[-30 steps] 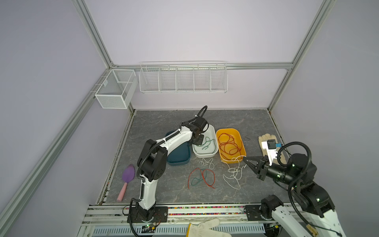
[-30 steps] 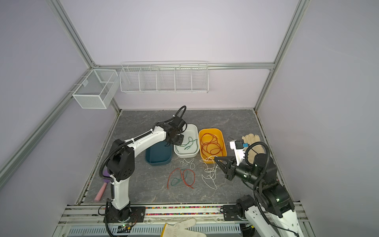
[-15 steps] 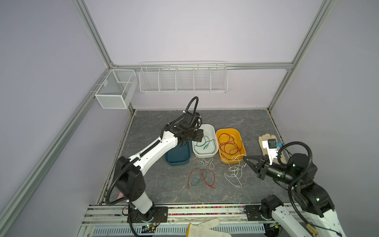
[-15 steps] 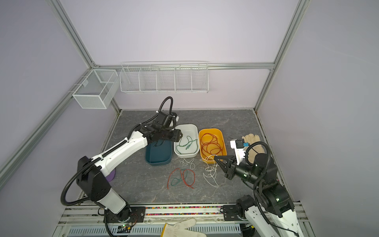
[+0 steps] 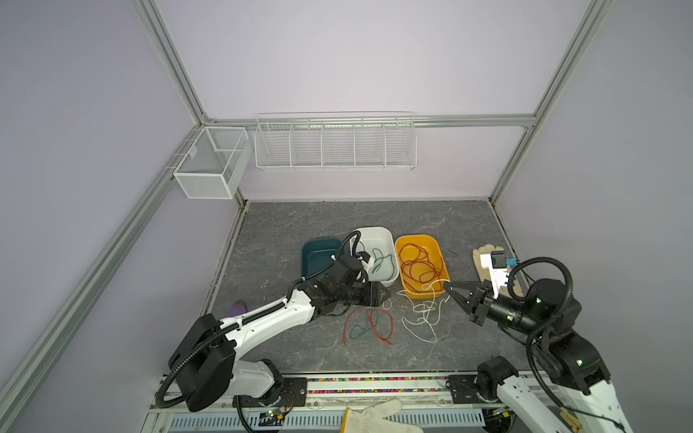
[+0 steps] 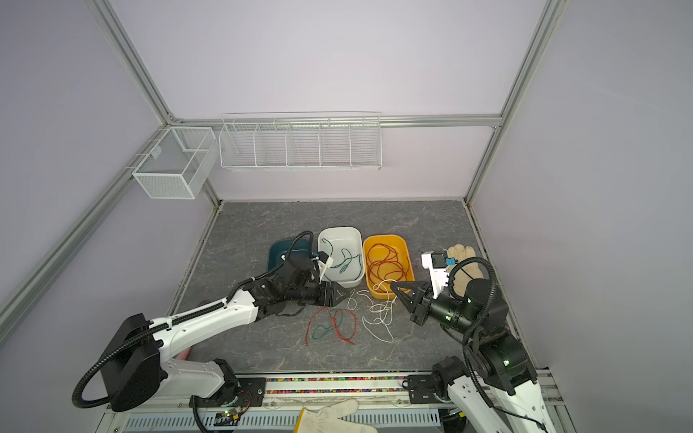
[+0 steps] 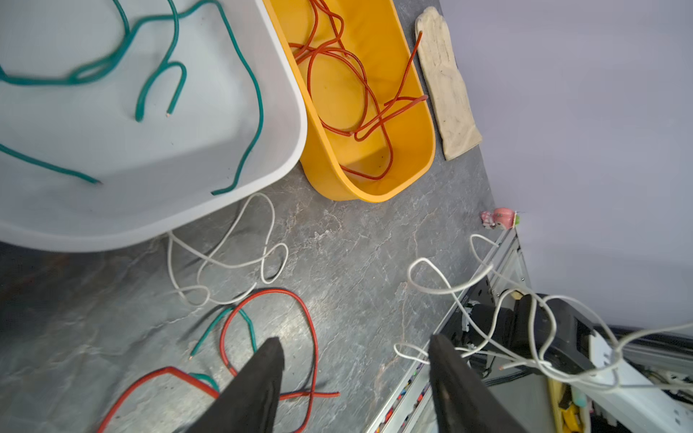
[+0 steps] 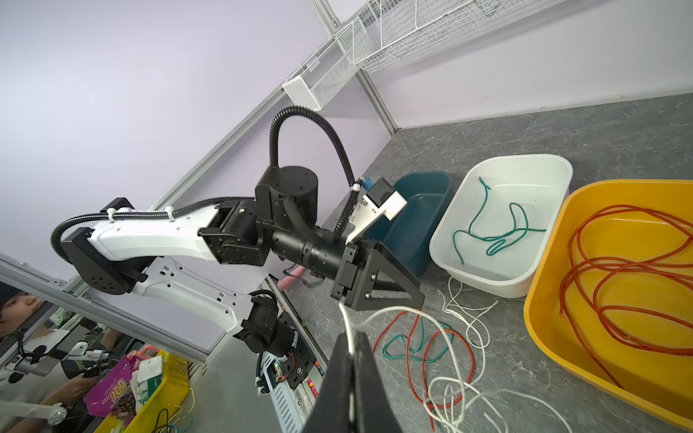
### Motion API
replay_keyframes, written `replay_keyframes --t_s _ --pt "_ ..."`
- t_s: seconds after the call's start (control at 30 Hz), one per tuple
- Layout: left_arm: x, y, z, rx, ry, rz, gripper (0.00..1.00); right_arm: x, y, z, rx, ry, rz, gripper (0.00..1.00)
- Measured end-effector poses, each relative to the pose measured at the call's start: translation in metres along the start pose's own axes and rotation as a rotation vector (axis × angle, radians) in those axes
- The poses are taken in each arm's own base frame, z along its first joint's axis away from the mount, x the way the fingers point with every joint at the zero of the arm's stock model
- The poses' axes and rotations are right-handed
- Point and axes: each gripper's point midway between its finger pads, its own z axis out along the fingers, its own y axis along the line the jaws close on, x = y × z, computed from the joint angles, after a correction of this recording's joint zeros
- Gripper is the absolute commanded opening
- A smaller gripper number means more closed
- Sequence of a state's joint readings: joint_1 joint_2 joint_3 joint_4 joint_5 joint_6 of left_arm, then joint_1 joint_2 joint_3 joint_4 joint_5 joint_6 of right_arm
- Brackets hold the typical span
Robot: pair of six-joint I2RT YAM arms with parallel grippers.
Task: Untangle the cables
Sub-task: 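Move the left gripper down to the wire pile in front of the tubs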
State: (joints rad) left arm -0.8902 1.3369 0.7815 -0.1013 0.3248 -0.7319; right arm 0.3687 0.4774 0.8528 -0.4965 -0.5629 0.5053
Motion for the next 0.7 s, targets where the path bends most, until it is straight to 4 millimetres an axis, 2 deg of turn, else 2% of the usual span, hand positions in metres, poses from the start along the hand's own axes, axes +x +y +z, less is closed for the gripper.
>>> replay_keyframes --t_s 0.13,0.27,0.33,0.7 --pt "0.013 -0.010 0.008 0.073 -0.004 -0.069 0.63 -0.001 0.003 0.001 -0.016 -0.002 0.005 0.06" --pt "0.011 -0.037 0.015 0.173 -0.021 -0.068 0.63 -0.002 0.004 0.001 -0.026 -0.001 0.009 0.06" --pt "0.008 -0.044 0.019 0.210 -0.029 -0.071 0.62 -0.002 0.006 0.001 -0.032 0.000 0.011 0.06" --pt "0.005 -0.052 0.034 0.273 -0.033 -0.068 0.51 -0.002 0.013 0.001 -0.074 0.009 0.022 0.06"
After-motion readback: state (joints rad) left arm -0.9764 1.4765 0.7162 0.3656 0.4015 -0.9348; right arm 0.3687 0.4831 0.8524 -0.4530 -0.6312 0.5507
